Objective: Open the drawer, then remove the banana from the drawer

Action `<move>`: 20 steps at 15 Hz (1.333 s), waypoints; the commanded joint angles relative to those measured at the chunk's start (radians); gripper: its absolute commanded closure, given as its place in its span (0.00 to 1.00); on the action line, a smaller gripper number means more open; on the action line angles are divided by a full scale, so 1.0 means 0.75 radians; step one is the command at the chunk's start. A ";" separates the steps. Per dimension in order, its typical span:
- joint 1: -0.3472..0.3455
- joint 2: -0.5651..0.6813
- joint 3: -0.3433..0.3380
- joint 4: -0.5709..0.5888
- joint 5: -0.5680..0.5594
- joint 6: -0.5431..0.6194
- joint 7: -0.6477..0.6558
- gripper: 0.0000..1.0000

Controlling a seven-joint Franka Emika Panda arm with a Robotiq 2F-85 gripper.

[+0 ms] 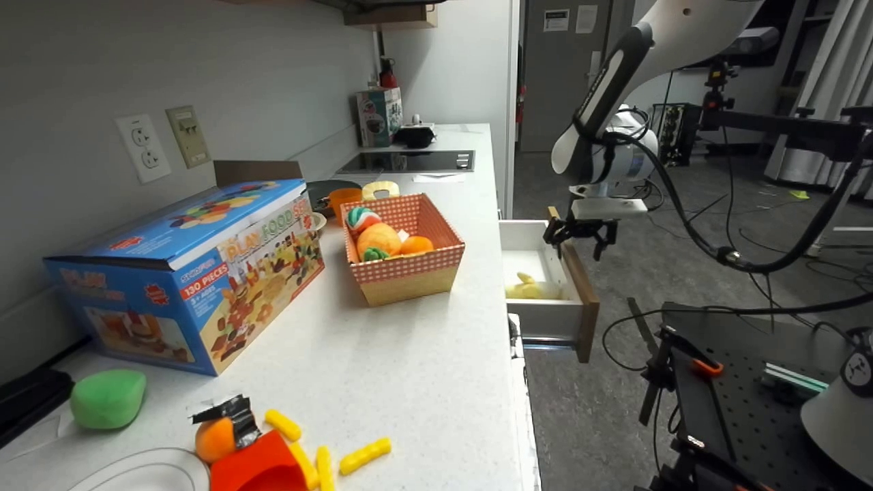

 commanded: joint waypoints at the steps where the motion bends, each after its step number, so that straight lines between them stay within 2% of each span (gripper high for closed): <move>1: 0.207 -0.006 -0.270 -0.004 -0.366 -0.130 0.314 0.00; 2: 0.204 -0.009 -0.278 0.014 -0.476 -0.203 0.384 0.00; 4: 0.200 -0.014 -0.278 0.049 -0.571 -0.344 0.421 0.00; 10: 0.172 -0.020 -0.233 0.116 -0.697 -0.623 0.475 0.00; 16: 0.203 -0.163 -0.228 0.077 -0.834 -0.585 0.575 0.00; 20: 0.202 -0.308 -0.171 0.041 -0.945 -0.504 0.604 0.00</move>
